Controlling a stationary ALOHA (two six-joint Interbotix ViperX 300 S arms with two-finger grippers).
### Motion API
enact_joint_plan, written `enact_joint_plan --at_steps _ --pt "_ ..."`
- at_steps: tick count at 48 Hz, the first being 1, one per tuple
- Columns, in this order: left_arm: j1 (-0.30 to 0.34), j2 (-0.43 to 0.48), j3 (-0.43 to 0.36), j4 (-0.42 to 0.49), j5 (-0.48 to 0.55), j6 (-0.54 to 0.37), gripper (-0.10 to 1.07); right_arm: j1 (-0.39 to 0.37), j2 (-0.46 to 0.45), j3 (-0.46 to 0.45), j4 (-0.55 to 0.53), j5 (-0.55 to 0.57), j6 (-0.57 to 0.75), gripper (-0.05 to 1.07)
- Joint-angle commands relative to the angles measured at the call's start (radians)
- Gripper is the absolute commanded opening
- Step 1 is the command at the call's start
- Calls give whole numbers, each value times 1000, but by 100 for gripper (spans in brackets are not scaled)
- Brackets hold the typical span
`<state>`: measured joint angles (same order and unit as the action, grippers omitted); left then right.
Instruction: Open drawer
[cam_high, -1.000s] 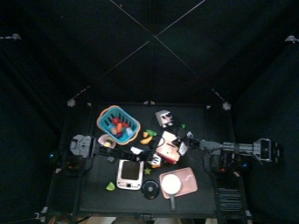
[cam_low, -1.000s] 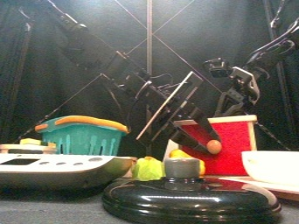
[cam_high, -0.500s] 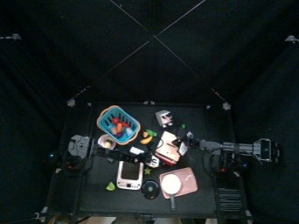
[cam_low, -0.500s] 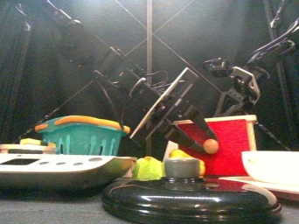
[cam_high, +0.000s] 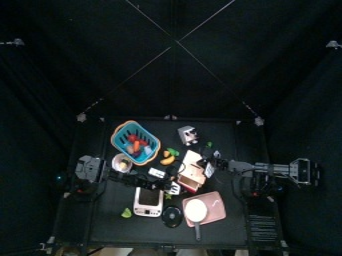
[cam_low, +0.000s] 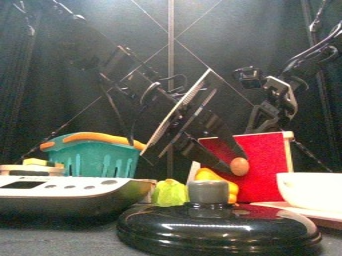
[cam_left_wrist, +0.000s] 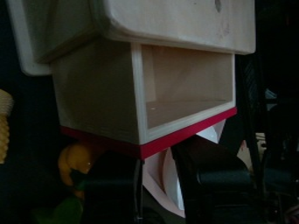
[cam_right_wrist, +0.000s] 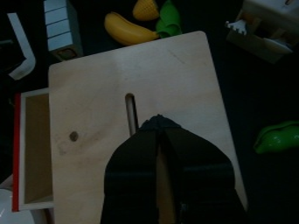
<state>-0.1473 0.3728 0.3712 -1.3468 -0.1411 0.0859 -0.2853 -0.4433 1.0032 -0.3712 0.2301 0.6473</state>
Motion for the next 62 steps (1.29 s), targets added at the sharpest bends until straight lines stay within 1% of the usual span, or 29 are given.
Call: enact_joint_plan --at_steps 1,11,23,45,62 --pt "-51 -5 18 -18 20 2 53 -5 14 15 3 12 2 29" --pt "-63 -15 20 -28 20 2 53 -5 14 15 5 12 2 29" --pt "-74 -38 49 -44 18 2 53 -5 14 17 5 12 2 29" --pt "-106 -38 49 -66 17 2 53 -5 15 17 5 12 0 29" --pt "-110 -37 51 -75 2 2 54 -6 14 17 5 14 0 29"
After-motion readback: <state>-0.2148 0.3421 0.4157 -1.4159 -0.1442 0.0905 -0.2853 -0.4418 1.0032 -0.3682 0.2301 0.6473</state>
